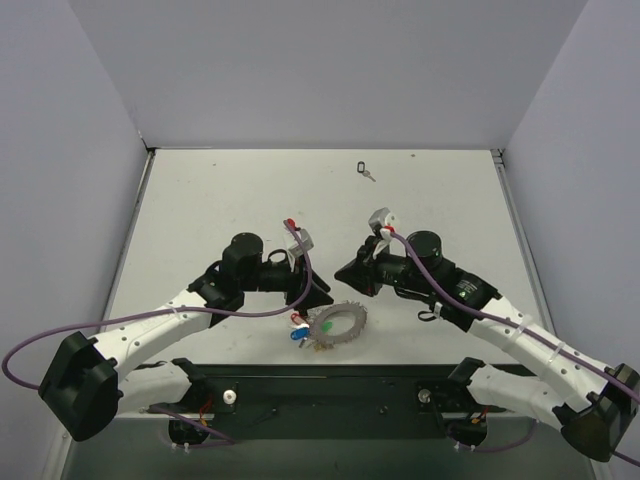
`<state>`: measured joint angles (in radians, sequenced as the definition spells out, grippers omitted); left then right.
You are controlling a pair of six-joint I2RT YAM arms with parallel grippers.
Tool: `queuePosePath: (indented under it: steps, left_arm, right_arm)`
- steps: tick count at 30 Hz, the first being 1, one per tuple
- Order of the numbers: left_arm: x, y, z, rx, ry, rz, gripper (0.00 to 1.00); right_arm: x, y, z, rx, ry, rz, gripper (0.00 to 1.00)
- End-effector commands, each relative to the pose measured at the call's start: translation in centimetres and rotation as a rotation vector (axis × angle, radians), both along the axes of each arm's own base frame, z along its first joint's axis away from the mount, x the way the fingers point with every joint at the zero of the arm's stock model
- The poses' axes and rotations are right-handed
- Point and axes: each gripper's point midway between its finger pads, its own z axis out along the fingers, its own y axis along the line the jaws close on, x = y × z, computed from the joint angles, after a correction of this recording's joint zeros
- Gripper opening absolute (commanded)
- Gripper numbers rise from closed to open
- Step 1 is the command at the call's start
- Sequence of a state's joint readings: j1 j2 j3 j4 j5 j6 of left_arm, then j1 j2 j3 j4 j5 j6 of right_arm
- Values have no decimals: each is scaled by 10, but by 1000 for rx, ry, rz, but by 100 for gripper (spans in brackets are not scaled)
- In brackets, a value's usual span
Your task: Put the keys on the keyring
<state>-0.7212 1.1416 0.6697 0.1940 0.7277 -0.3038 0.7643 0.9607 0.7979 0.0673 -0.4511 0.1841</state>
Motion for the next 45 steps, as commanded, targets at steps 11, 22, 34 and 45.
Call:
queuePosePath:
  steps: [11, 22, 34, 45]
  left_arm:
    - [34, 16, -6, 30, -32, 225, 50]
    - [52, 35, -74, 169, 188, 341, 47]
    - [63, 30, -88, 230, 223, 361, 43]
    - [81, 51, -92, 254, 225, 481, 46]
  right_arm:
    - [5, -6, -34, -159, 110, -21, 0]
    - [-10, -31, -124, -400, 363, -116, 35]
    - [-28, -10, -192, -599, 545, -7, 13]
    - [-44, 8, -230, -657, 618, 78, 0]
